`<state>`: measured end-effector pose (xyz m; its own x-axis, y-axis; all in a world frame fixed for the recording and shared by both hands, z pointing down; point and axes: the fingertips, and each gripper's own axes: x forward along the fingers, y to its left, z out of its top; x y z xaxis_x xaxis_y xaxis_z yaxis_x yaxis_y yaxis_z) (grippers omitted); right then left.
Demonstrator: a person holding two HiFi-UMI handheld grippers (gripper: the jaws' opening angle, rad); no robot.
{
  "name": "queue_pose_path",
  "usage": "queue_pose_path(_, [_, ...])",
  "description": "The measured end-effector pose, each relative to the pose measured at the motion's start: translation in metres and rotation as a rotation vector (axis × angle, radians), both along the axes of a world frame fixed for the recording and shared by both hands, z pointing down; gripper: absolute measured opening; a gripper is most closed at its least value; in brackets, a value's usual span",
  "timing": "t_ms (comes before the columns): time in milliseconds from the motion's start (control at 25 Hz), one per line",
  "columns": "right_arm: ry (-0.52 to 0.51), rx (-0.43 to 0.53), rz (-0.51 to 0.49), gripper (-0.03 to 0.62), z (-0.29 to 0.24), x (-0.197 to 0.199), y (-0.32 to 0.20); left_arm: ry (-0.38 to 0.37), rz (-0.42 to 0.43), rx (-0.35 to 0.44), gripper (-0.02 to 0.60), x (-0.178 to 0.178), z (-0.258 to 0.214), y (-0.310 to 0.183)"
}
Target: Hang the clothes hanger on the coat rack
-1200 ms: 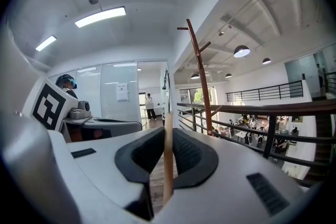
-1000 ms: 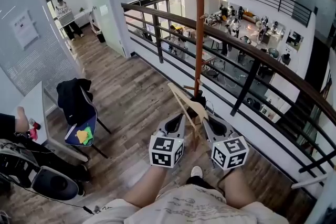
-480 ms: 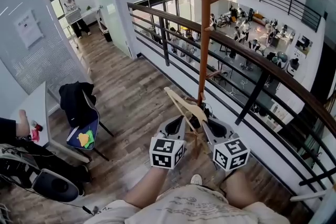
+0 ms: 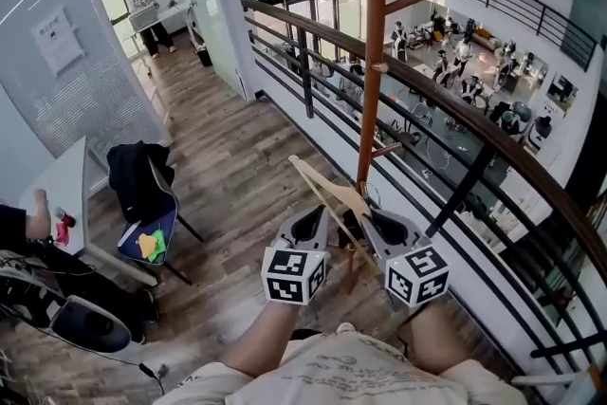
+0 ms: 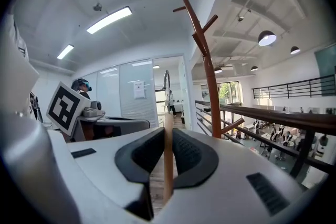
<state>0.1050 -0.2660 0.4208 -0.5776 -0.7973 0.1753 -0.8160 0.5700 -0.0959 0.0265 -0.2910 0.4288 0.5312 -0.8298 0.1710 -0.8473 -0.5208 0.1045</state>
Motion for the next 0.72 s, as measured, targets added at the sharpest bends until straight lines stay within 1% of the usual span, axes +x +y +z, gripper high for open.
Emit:
queue_pose_path(160, [-0.008, 0.009, -0.017, 0.044, -0.007, 0.007, -0.014, -0.007, -0.014, -0.002, 0.003, 0.004, -0.002, -0.013])
queue_pose_path(400, [-0.031, 0.018, -0.054, 0.044, -0.003, 0.015, -0.037, -0.024, -0.002, 0.003, 0.002, 0.010, 0.004, -0.030])
queue_pose_path(720, [-0.042, 0.036, -0.151, 0.044, -0.026, 0.013, -0.069, -0.024, -0.016, 0.009, 0.003, 0.002, -0.004, -0.056])
